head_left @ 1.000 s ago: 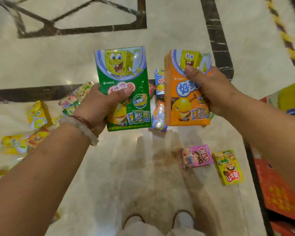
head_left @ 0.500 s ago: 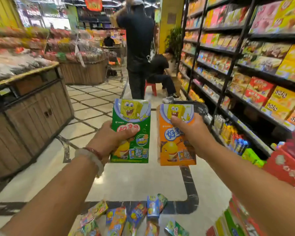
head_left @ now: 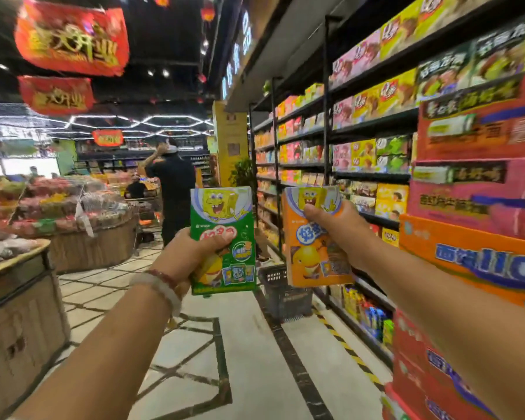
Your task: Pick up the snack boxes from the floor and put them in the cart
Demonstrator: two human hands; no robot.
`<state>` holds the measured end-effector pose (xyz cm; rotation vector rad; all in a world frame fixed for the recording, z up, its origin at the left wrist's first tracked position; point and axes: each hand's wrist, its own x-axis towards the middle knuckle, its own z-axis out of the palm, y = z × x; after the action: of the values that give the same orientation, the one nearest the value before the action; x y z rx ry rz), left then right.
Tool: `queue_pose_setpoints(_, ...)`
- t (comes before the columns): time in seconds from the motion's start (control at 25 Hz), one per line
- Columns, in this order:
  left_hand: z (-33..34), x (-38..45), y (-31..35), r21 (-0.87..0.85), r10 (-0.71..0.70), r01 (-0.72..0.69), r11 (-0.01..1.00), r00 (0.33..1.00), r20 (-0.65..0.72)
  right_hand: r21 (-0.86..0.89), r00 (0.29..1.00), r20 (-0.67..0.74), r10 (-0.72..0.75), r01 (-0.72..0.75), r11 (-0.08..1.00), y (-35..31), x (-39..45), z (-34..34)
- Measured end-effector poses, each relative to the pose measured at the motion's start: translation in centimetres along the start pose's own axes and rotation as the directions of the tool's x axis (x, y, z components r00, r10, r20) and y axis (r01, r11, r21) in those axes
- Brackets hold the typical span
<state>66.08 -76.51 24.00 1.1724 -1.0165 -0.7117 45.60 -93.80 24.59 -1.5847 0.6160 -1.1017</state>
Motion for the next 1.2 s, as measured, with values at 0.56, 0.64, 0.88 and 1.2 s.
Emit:
queue_pose_setpoints(0.56, 14.2, -8.0, 4.7, -0.095, 0.015, 0.054, 0.994, 0.796, 0.606, -0.293, 0.775, -0.625, -0.092, -0.124, 0.948, -11.9, -26.4, -8.7)
queue_pose_setpoints(0.64, 17.7, -10.8, 5.4, -0.143, 0.064, 0.045, 0.989, 0.735, 0.675, -0.336, 0.713, -0.687, -0.141, -0.14, 0.931, -14.1, -31.3, -10.3)
queue_pose_setpoints(0.88, 26.6, -24.0, 8.1, -0.212, 0.112, 0.175, 0.961, 0.455, 0.884, -0.398, 0.481, -0.842, -0.243, -0.251, 0.882, -20.7, -48.7, -12.3)
queue_pose_setpoints(1.2, 34.5, -45.3, 10.7, -0.157, 0.121, 0.281, 0.947, 0.139, 0.983, -0.241, 0.167, -0.968, -0.188, -0.396, 0.886, -27.3, -72.9, -9.9)
